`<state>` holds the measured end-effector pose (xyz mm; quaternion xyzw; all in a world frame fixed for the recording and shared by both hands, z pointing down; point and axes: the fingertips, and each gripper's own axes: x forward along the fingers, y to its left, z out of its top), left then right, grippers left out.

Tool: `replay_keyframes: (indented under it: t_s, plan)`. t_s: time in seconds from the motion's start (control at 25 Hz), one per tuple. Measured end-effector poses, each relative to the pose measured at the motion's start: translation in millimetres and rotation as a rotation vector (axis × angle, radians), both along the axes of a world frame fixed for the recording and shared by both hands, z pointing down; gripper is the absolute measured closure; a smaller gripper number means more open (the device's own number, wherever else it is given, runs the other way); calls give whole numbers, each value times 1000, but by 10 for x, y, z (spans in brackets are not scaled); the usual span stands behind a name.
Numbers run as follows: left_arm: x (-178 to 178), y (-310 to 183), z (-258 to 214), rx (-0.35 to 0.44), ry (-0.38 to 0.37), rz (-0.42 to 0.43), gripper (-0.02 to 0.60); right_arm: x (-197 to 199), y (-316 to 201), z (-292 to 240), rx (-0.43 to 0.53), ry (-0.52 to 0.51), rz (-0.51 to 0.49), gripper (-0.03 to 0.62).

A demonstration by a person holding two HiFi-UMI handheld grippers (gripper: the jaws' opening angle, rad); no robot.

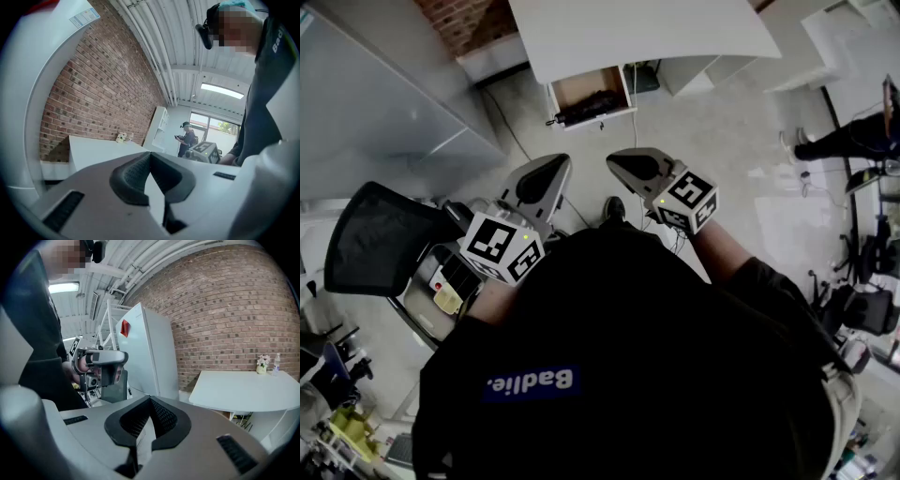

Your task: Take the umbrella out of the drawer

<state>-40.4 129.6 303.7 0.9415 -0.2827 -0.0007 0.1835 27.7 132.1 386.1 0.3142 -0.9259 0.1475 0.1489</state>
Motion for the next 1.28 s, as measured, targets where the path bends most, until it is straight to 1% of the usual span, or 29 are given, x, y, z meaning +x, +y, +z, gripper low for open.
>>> replay_keyframes:
  t_s: [0.2,0.68,1.0,1.28]
  plan:
    - [-7,34,51,14,18,9,579,-33,24,15,-2,-7,7,565]
    - [-26,118,-8,31,30,28,580,-118,120,-37,3,9,12,566]
    - [-197,190,-77,47,30,25,580,-132,87,-46,39,36,81,565]
    - [-300,241,-59,53,27,14,580,-133,21,-73,70,49,107,565]
